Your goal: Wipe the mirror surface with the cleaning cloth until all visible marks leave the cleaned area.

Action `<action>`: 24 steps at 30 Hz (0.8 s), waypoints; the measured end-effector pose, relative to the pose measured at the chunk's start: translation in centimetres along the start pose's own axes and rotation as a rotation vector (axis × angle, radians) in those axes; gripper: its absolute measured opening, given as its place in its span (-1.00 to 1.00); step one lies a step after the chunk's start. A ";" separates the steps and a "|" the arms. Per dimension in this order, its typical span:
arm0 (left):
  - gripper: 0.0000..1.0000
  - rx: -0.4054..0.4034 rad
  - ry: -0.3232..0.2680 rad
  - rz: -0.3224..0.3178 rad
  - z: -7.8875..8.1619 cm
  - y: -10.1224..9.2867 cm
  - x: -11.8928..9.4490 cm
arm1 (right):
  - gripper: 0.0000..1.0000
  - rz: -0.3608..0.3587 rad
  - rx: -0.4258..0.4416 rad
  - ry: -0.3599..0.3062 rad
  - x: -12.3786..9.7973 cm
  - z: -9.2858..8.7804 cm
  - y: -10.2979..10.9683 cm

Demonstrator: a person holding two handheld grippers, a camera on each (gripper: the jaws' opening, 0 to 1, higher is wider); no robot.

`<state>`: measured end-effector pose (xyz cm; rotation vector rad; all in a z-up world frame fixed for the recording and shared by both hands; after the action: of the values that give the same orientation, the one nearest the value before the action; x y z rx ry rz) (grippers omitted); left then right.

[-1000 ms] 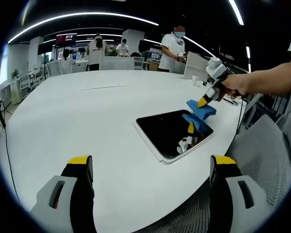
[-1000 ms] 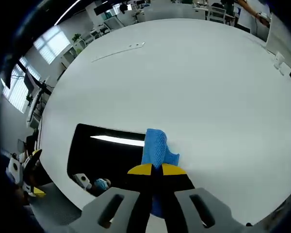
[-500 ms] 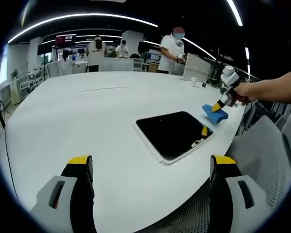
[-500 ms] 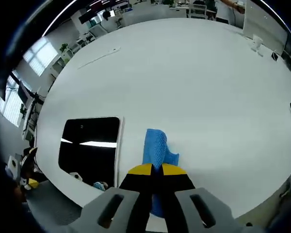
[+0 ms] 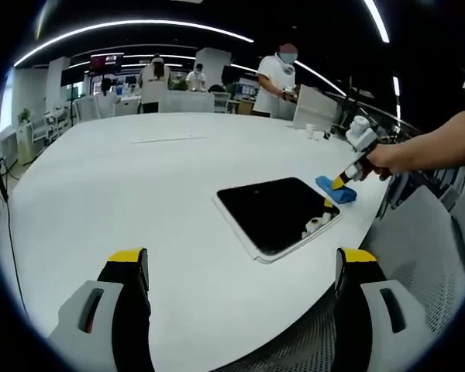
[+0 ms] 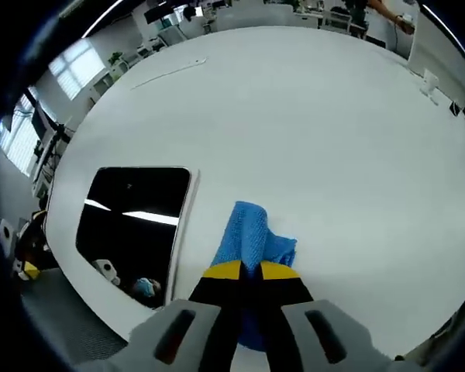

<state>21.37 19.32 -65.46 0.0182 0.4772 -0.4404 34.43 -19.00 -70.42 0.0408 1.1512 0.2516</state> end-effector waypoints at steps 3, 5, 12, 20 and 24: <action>0.98 -0.033 -0.009 0.018 0.2 0.7 -0.5 | -0.83 0.091 0.105 -0.021 -0.4 0.4 0.7; 0.98 -0.030 -0.014 0.029 0.3 0.9 -0.5 | -0.70 0.119 0.063 -0.055 -1.0 0.9 0.7; 0.98 0.031 0.004 0.008 1.5 2.3 -0.6 | 0.06 0.162 -0.173 -0.246 -3.6 1.9 0.1; 0.98 0.056 -0.001 0.016 1.7 3.7 -1.4 | 0.86 0.182 -0.137 -0.392 -5.9 -0.1 -2.6; 0.98 0.098 -0.013 0.010 2.4 4.2 -1.9 | 0.97 0.170 -0.137 -0.431 -6.6 -1.3 -3.7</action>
<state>22.68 23.57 -62.84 0.1127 0.4424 -0.4532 31.34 -24.16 -65.66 0.0692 0.6999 0.4487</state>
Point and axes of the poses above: the point that each gripper's makers call its tool centre point, and the gripper's own axes: x roughly forward along the fingers, y roughly to its left, z roughly out of its top, the point moved 4 cm from there along -x, roughly backward along the fingers, and after that the axes turned 10 degrees about x, right-handed, at the moved point
